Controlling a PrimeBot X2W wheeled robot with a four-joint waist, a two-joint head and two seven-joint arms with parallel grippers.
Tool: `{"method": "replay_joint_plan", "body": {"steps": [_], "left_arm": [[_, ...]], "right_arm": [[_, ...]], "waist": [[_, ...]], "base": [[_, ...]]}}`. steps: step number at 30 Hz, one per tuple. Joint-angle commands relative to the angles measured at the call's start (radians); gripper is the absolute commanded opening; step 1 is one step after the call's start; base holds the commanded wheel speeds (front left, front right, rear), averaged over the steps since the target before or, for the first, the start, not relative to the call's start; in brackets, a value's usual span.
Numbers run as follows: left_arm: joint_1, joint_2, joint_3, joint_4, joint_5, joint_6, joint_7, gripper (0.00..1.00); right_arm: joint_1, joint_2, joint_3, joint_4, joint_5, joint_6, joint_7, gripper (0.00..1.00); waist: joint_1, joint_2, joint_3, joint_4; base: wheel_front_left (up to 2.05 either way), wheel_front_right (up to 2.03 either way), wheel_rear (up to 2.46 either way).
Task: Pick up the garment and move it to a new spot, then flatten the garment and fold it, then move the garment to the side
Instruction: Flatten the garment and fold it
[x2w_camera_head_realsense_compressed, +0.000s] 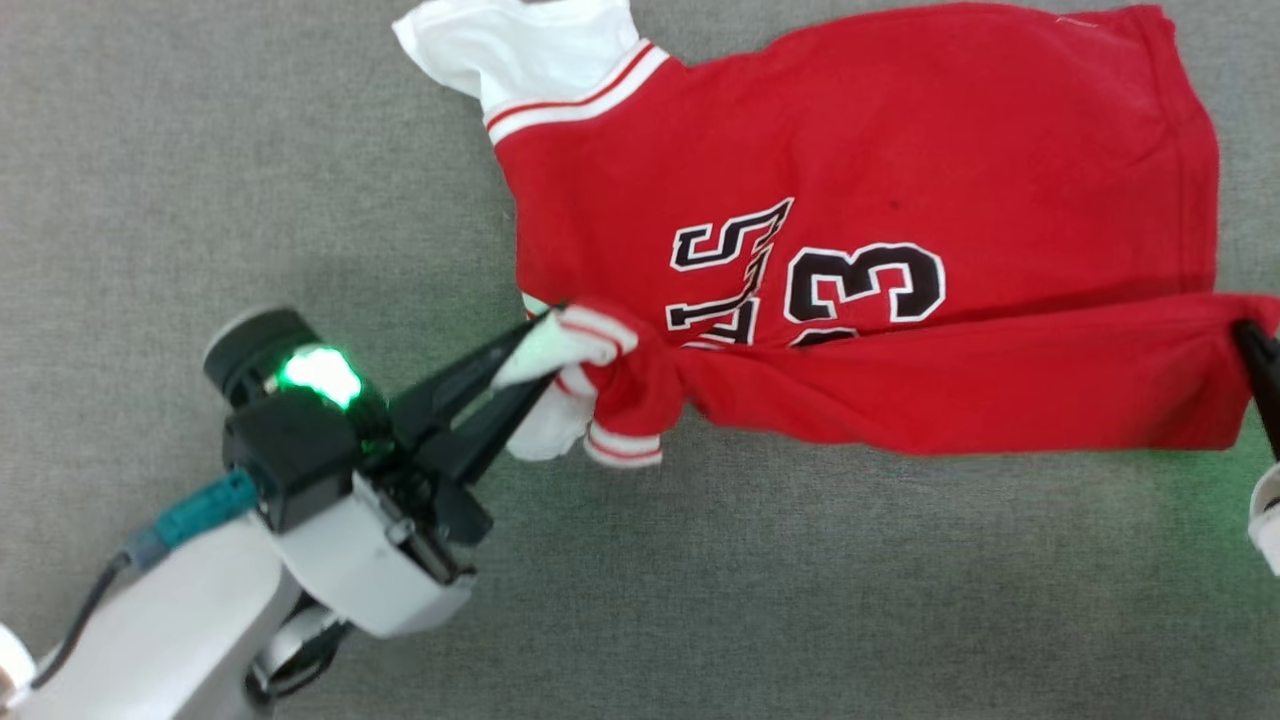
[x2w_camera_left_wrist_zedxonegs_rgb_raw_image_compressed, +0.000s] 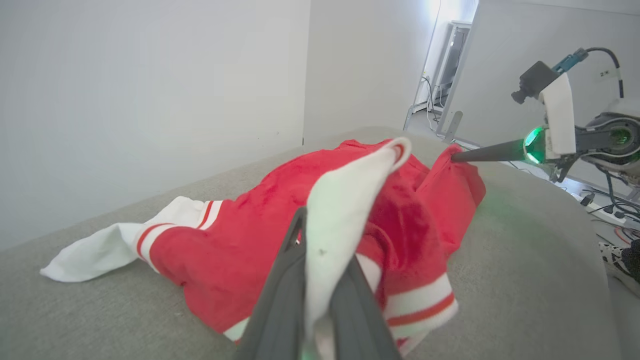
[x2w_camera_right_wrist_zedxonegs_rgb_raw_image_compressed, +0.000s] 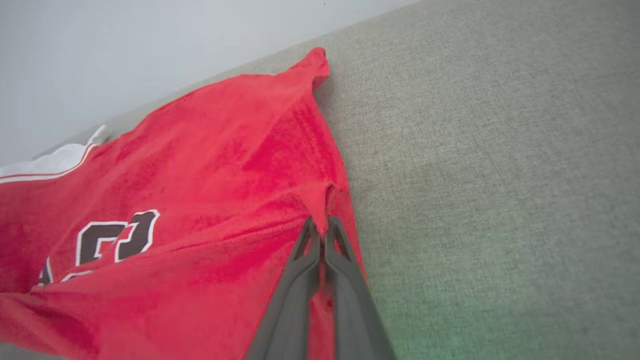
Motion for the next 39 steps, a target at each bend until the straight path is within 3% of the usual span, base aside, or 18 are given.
{"method": "replay_joint_plan", "body": {"steps": [1, 6, 15, 26, 27, 30, 31, 32, 33, 37, 38, 39], "left_arm": [[-0.018, -0.016, 0.007, 0.006, -0.004, 0.003, -0.003, 0.00], [-0.049, -0.042, 0.021, 0.066, -0.017, 0.003, -0.003, 0.00], [-0.076, -0.046, -0.081, 0.230, -0.035, 0.003, -0.001, 0.00], [-0.091, -0.056, -0.111, 0.297, -0.043, 0.003, -0.001, 0.01], [-0.092, -0.057, -0.112, 0.299, -0.045, 0.003, -0.001, 0.06], [-0.090, -0.064, -0.099, 0.297, -0.056, 0.003, -0.001, 0.43], [-0.087, -0.063, -0.097, 0.296, -0.058, 0.003, -0.001, 0.65], [-0.085, -0.062, -0.093, 0.295, -0.061, 0.003, -0.001, 0.93], [-0.083, -0.062, -0.087, 0.294, -0.068, 0.003, -0.001, 1.00], [-0.070, -0.052, -0.063, 0.283, -0.108, 0.003, -0.001, 1.00], [-0.069, -0.047, -0.062, 0.281, -0.119, 0.003, -0.001, 1.00], [-0.070, -0.039, -0.058, 0.282, -0.128, 0.003, -0.002, 1.00]], "right_arm": [[-0.021, 0.004, -0.008, 0.015, -0.010, 0.000, -0.011, 0.00], [-0.065, 0.027, -0.046, 0.070, -0.023, 0.000, -0.049, 0.00], [-0.121, 0.039, -0.038, 0.191, -0.062, 0.000, -0.133, 0.00], [-0.154, 0.034, -0.011, 0.271, -0.088, 0.000, -0.179, 0.00], [-0.154, 0.032, -0.008, 0.276, -0.087, 0.000, -0.179, 0.00], [-0.145, 0.022, 0.012, 0.281, -0.094, 0.000, -0.192, 0.00], [-0.143, 0.022, 0.015, 0.278, -0.095, 0.000, -0.200, 0.00], [-0.140, 0.022, 0.018, 0.274, -0.095, 0.000, -0.206, 0.00], [-0.138, 0.020, 0.022, 0.269, -0.097, 0.000, -0.213, 0.09], [-0.132, 0.013, 0.030, 0.249, -0.090, 0.000, -0.242, 0.53], [-0.127, 0.012, 0.033, 0.246, -0.088, 0.000, -0.246, 0.82], [-0.123, 0.013, 0.031, 0.243, -0.087, 0.000, -0.252, 1.00]], "waist": [[0.0000, 0.0000, 0.013, 0.004], [0.0000, 0.0000, 0.037, 0.012], [0.0000, 0.0000, 0.067, 0.011], [0.0000, 0.0000, 0.080, 0.014], [0.0000, 0.0000, 0.079, 0.014], [0.0000, 0.0000, 0.069, 0.014], [0.0000, 0.0000, 0.062, 0.014], [0.0000, 0.0000, 0.055, 0.015], [0.0000, 0.0000, 0.046, 0.016], [0.0000, 0.0000, 0.002, 0.021], [0.0000, 0.0000, -0.011, 0.022], [0.0000, 0.0000, -0.025, 0.024]], "base": [[0.00, 0.00, 0.00], [0.00, 0.00, 0.00], [0.00, 0.00, 0.00], [0.00, 0.00, 0.00], [0.00, 0.00, 0.00], [0.00, 0.00, 0.00], [0.00, 0.00, 0.00], [0.00, 0.00, 0.00], [0.00, 0.00, 0.00], [0.00, 0.00, 0.00], [0.00, 0.00, 0.00], [0.00, 0.00, 0.00]]}}
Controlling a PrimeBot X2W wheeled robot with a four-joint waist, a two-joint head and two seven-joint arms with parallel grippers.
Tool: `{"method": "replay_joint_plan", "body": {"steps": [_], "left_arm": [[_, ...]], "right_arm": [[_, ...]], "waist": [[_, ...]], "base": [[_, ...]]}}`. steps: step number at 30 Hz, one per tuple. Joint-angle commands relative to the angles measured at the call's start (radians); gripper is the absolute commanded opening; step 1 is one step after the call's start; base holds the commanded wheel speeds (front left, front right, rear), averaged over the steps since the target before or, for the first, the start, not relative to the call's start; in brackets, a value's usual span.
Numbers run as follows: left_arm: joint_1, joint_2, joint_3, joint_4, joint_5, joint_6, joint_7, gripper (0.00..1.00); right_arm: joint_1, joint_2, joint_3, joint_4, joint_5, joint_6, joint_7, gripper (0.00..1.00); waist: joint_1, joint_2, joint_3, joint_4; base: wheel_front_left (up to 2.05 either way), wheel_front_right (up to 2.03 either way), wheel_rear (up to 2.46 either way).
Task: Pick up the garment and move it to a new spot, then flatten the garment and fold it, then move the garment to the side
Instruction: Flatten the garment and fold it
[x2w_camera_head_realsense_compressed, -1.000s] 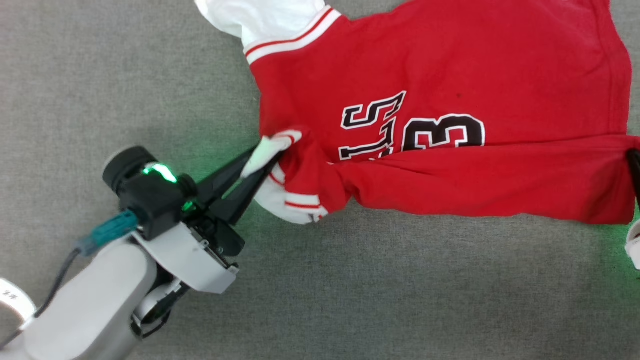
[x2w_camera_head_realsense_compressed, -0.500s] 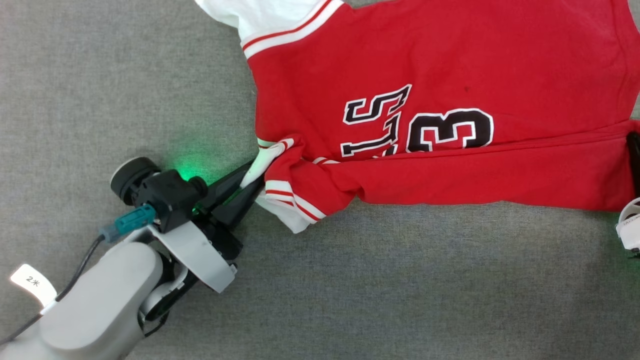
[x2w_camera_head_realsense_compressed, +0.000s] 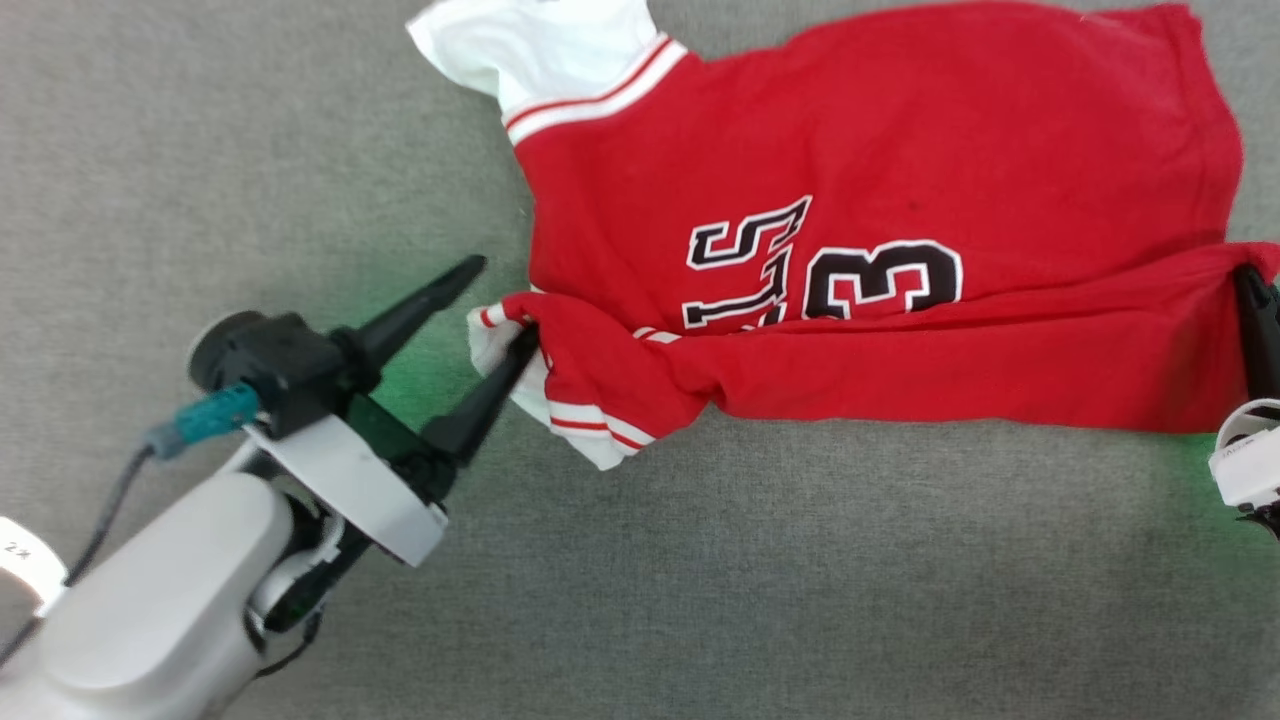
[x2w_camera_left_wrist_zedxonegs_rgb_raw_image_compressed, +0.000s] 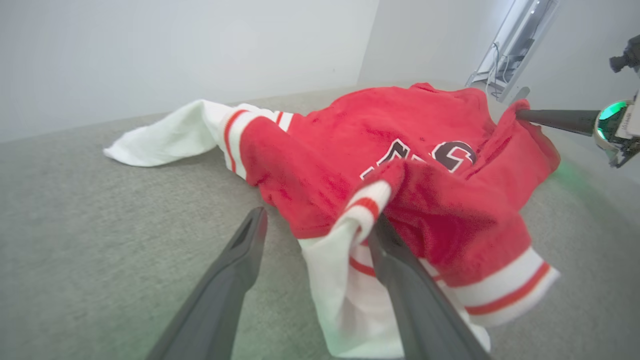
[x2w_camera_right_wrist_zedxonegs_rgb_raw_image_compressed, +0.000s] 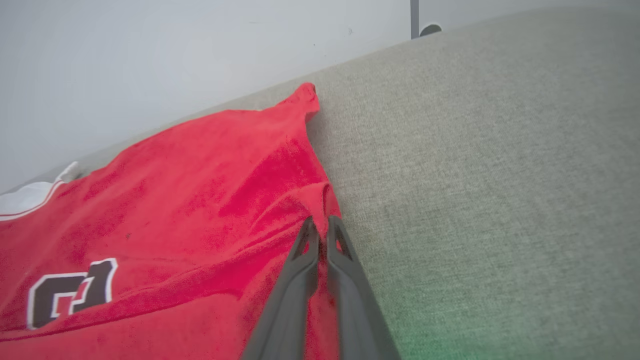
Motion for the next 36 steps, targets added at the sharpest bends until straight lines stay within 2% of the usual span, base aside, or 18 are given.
{"method": "replay_joint_plan", "body": {"steps": [1, 7, 14, 19, 25, 30, 33, 36], "left_arm": [[0.006, 0.008, 0.003, 0.000, -0.009, 0.003, 0.001, 1.00], [-0.048, 0.080, -0.065, 0.050, -0.124, 0.003, 0.020, 1.00], [-0.152, 0.147, -0.109, 0.101, -0.250, 0.003, 0.201, 1.00], [-0.205, 0.182, -0.129, 0.041, -0.308, 0.007, 0.366, 1.00], [-0.251, 0.215, -0.159, -0.090, -0.461, 0.084, 0.677, 1.00], [-0.284, 0.231, -0.191, -0.172, -0.549, 0.154, 0.889, 1.00], [-0.289, 0.219, -0.214, -0.193, -0.595, 0.181, 0.980, 1.00], [-0.282, 0.188, -0.223, -0.183, -0.640, 0.197, 1.020, 1.00]], "right_arm": [[0.018, -0.003, -0.002, -0.003, 0.006, 0.000, -0.006, 1.00], [0.027, -0.001, -0.041, -0.012, 0.018, 0.000, -0.036, 1.00], [0.048, 0.002, -0.067, -0.019, 0.041, 0.000, -0.045, 1.00], [0.074, 0.008, -0.073, -0.025, 0.055, 0.000, -0.048, 1.00], [0.094, 0.006, -0.074, -0.029, 0.067, 0.000, -0.045, 1.00], [0.087, -0.001, -0.067, -0.023, 0.080, 0.000, -0.048, 1.00], [0.071, -0.001, -0.056, -0.015, 0.084, 0.000, -0.054, 1.00], [0.061, -0.001, -0.041, -0.007, 0.089, 0.000, -0.064, 1.00]], "waist": [[0.0000, -0.0001, -0.043, 0.007], [0.0000, -0.0001, -0.127, 0.020], [0.0000, -0.0001, -0.202, 0.030], [0.0000, -0.0001, -0.234, 0.031], [0.0000, -0.0001, -0.249, 0.031], [0.0000, -0.0001, -0.251, 0.020], [0.0000, -0.0001, -0.243, 0.006], [0.0000, -0.0001, -0.230, -0.006]], "base": [[0.00, 0.00, 0.00], [0.00, 0.00, 0.00], [0.00, 0.00, 0.00], [0.00, 0.00, 0.00], [0.00, 0.00, 0.00], [0.00, 0.00, 0.00], [0.00, 0.00, 0.00], [0.00, 0.00, 0.00]]}}
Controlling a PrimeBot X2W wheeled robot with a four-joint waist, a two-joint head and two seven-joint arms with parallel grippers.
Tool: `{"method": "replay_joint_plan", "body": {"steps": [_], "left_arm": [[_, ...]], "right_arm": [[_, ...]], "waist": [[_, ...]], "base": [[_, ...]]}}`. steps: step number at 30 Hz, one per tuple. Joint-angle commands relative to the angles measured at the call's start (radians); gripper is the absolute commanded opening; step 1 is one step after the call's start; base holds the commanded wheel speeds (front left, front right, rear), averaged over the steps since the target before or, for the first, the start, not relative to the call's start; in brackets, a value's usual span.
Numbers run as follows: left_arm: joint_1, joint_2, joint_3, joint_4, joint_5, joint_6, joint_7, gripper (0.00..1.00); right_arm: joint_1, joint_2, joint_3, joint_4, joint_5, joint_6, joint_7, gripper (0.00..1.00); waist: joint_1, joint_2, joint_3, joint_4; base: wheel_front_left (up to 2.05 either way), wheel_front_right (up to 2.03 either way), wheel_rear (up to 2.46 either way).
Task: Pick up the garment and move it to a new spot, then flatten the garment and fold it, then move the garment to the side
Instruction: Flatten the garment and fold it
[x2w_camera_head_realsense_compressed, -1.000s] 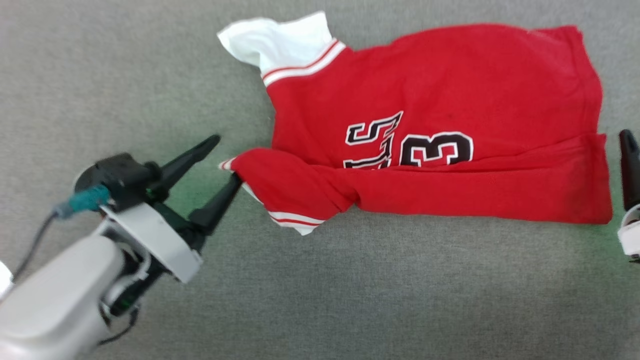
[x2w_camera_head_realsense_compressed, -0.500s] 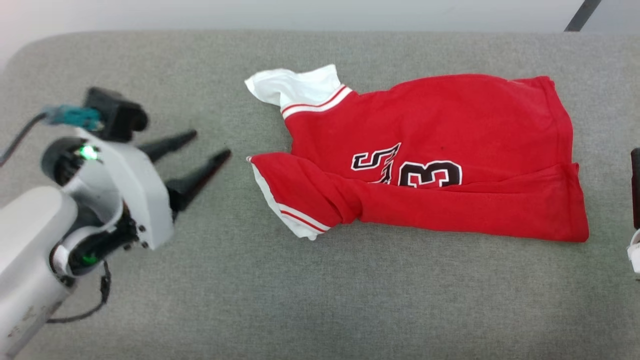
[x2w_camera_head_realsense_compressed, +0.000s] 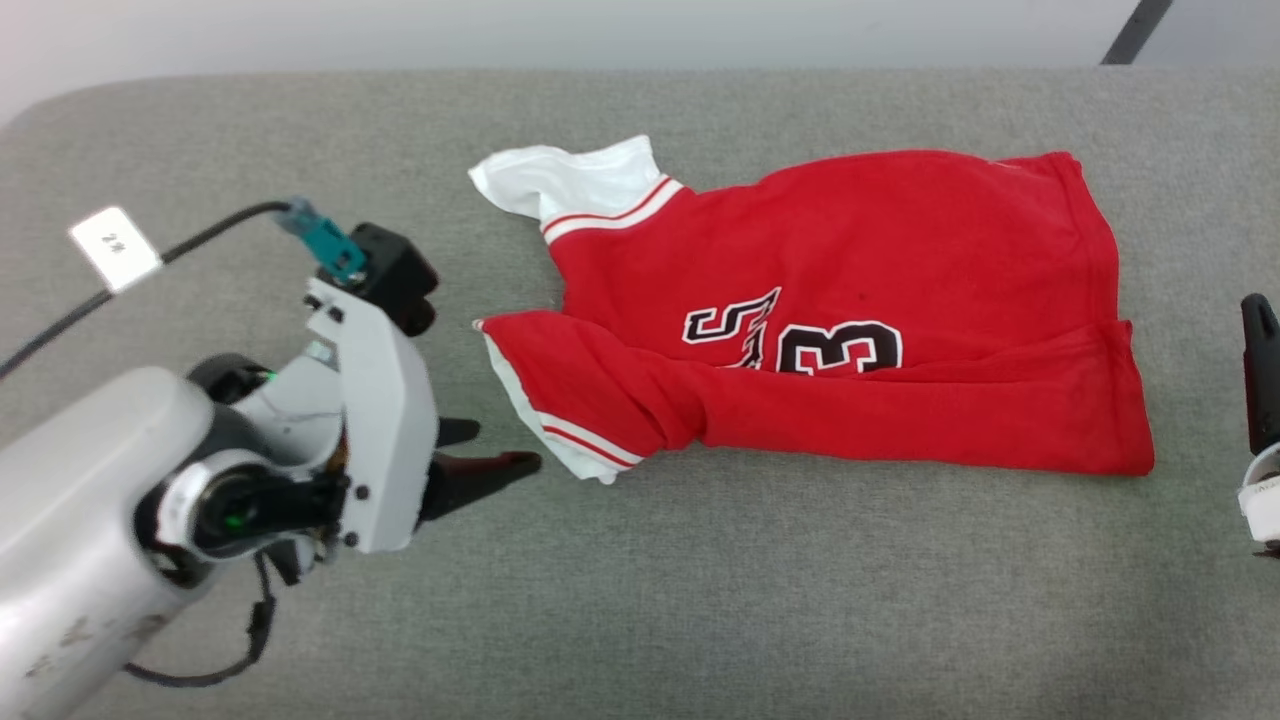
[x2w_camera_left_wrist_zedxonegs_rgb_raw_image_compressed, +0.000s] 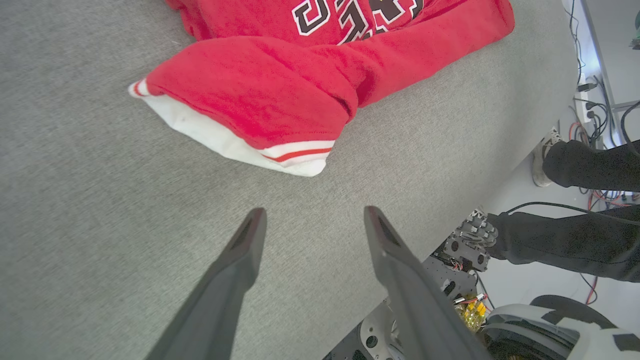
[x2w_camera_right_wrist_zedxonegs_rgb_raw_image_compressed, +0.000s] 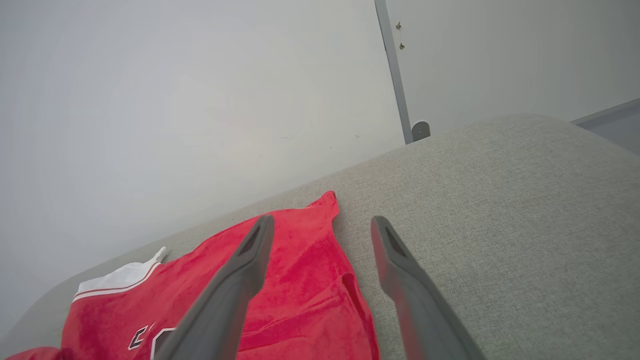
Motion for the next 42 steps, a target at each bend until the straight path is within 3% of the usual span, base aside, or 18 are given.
{"method": "replay_joint_plan", "body": {"steps": [1, 7, 11, 17, 26, 27, 29, 30, 36, 41, 42], "left_arm": [[0.003, -0.014, -0.005, 0.011, -0.009, 0.008, 0.009, 1.00], [-0.013, -0.095, -0.014, 0.123, -0.003, 0.001, -0.006, 1.00], [-0.022, -0.143, -0.014, 0.216, -0.001, -0.033, -0.027, 1.00], [-0.020, -0.185, -0.019, 0.331, -0.024, -0.078, -0.018, 1.00], [-0.009, -0.233, -0.035, 0.435, -0.026, -0.112, -0.022, 0.99], [-0.007, -0.239, -0.035, 0.445, -0.029, -0.116, -0.022, 0.73], [-0.007, -0.249, -0.038, 0.456, -0.034, -0.128, -0.017, 0.11], [-0.005, -0.251, -0.038, 0.459, -0.037, -0.134, -0.015, 0.00], [-0.004, -0.247, -0.035, 0.465, -0.044, -0.157, -0.013, 0.00], [-0.001, -0.246, -0.027, 0.452, -0.042, -0.169, -0.031, 0.00], [-0.003, -0.246, -0.025, 0.443, -0.041, -0.174, -0.036, 0.00]], "right_arm": [[-0.014, -0.003, 0.008, 0.003, 0.003, 0.000, -0.007, 1.00], [-0.042, 0.001, 0.038, 0.021, 0.012, 0.000, -0.025, 1.00], [-0.065, 0.001, 0.057, 0.027, 0.012, 0.000, -0.035, 1.00], [-0.083, 0.000, 0.071, 0.030, 0.011, 0.000, -0.044, 1.00], [-0.095, 0.004, 0.084, 0.024, 0.010, 0.000, -0.046, 1.00], [-0.096, 0.003, 0.085, 0.023, 0.008, 0.000, -0.045, 1.00], [-0.099, 0.002, 0.087, 0.020, 0.005, 0.000, -0.040, 1.00], [-0.101, 0.001, 0.089, 0.018, 0.003, 0.000, -0.038, 1.00], [-0.095, -0.046, 0.142, -0.001, -0.018, 0.000, 0.021, 1.00], [-0.083, -0.171, 0.273, -0.017, -0.073, 0.000, 0.188, 1.00], [-0.089, -0.219, 0.316, -0.029, -0.081, 0.000, 0.273, 1.00]], "waist": [[0.0000, -0.0001, 0.015, -0.013], [0.0000, -0.0001, 0.059, -0.050], [0.0000, -0.0001, 0.090, -0.077], [0.0000, -0.0001, 0.125, -0.106], [0.0000, -0.0001, 0.152, -0.127], [0.0000, -0.0001, 0.154, -0.128], [0.0000, -0.0001, 0.158, -0.129], [0.0000, -0.0001, 0.159, -0.130], [0.0000, -0.0001, 0.157, -0.121], [0.0000, -0.0001, 0.153, -0.103], [0.0000, -0.0001, 0.153, -0.096]], "base": [[0.00, 0.00, 0.00], [0.00, 0.00, 0.00], [0.00, 0.00, 0.00], [0.00, 0.00, 0.00], [0.00, 0.00, 0.00], [0.00, 0.00, 0.00], [0.00, 0.00, 0.00], [0.00, 0.00, 0.00], [0.00, 0.00, 0.00], [0.00, 0.00, 0.00], [0.00, 0.00, 0.00]]}}
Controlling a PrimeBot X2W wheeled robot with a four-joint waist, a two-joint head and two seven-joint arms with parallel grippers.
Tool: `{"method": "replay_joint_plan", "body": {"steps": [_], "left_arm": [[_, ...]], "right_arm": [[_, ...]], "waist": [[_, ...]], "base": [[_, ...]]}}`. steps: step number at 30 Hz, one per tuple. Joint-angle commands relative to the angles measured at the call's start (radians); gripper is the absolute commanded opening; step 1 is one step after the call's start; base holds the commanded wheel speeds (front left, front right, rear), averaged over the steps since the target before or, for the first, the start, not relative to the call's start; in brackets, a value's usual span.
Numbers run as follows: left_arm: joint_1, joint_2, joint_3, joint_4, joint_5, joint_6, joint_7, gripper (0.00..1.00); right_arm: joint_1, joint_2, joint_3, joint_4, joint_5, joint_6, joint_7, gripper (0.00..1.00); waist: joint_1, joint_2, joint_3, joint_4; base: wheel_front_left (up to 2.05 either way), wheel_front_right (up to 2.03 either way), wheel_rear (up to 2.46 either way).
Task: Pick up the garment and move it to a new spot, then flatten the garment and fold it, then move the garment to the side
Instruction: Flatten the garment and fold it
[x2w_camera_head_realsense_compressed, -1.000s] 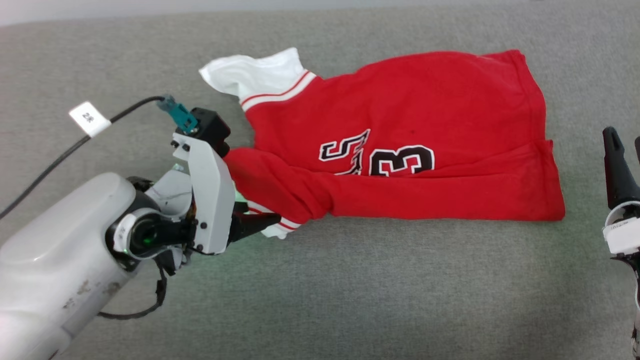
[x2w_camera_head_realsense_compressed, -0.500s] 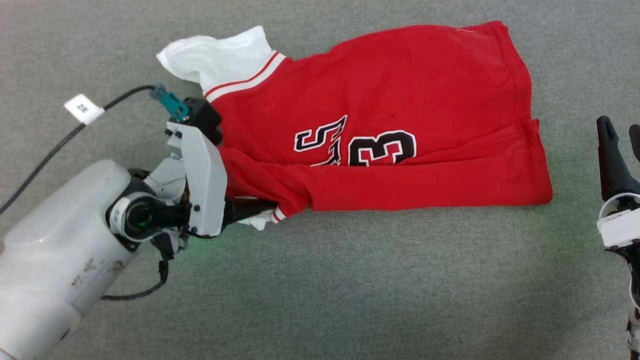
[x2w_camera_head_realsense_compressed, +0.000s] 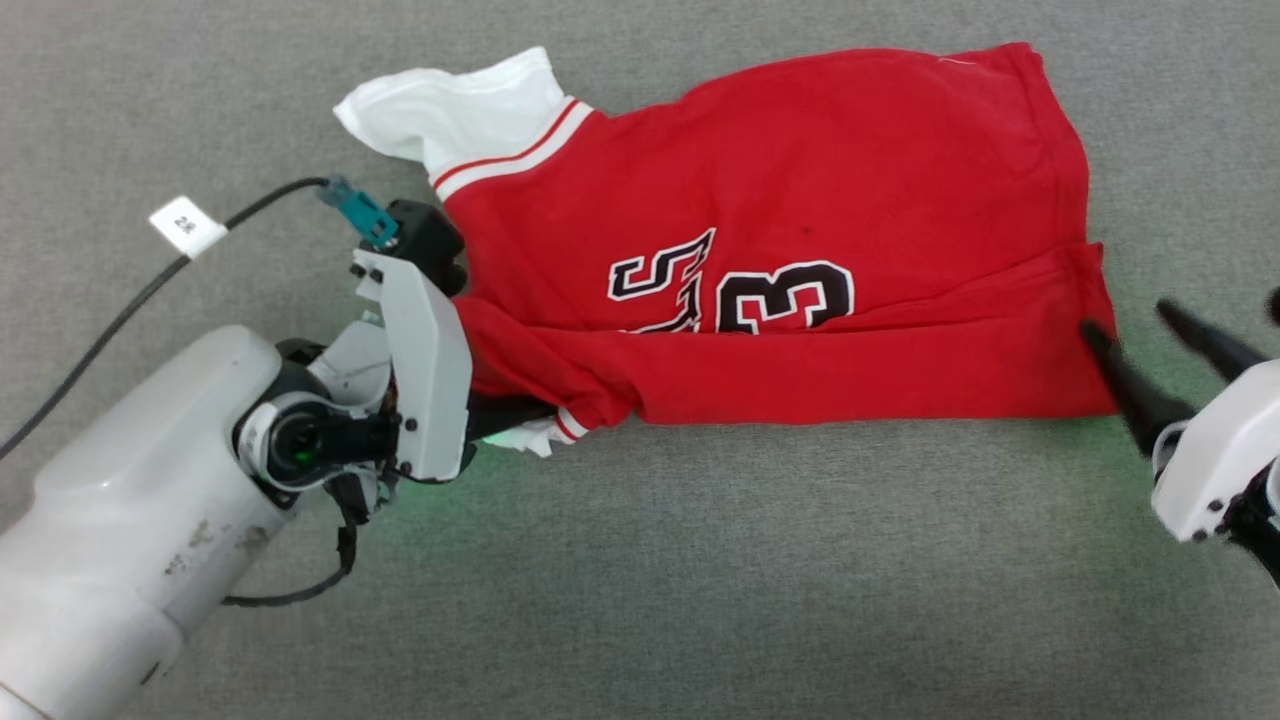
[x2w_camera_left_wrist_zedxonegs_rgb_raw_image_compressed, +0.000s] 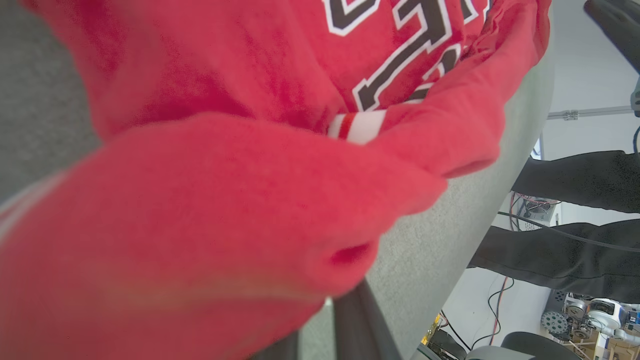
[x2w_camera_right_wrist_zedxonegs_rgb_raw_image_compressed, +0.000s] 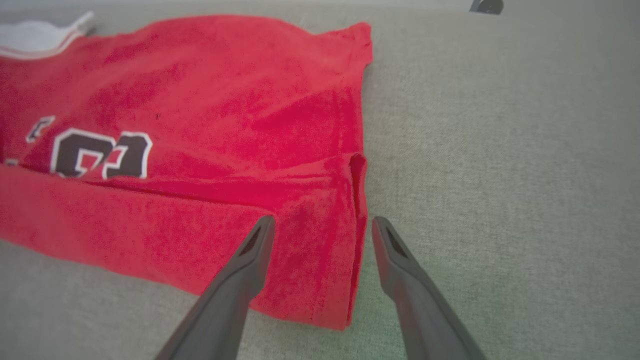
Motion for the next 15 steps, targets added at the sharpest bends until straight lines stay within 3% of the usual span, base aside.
{"method": "replay_joint_plan", "body": {"steps": [1, 8, 15], "left_arm": [[0.031, -0.004, -0.018, -0.003, 0.004, -0.006, 0.005, 0.00], [0.015, -0.014, -0.018, -0.041, 0.013, -0.015, -0.007, 0.00], [0.006, -0.013, -0.013, -0.059, 0.017, -0.019, -0.021, 0.00]], "right_arm": [[0.002, -0.036, 0.037, -0.009, -0.004, 0.000, 0.073, 1.00], [-0.037, -0.146, 0.099, -0.035, -0.005, 0.000, 0.313, 1.00], [-0.086, -0.135, 0.108, 0.031, -0.032, 0.000, 0.366, 1.00]], "waist": [[0.0000, -0.0001, 0.000, 0.009], [0.0000, -0.0001, 0.020, 0.034], [0.0000, -0.0001, 0.042, 0.047]], "base": [[0.00, 0.00, 0.00], [0.00, 0.00, 0.00], [0.00, 0.00, 0.00]]}}
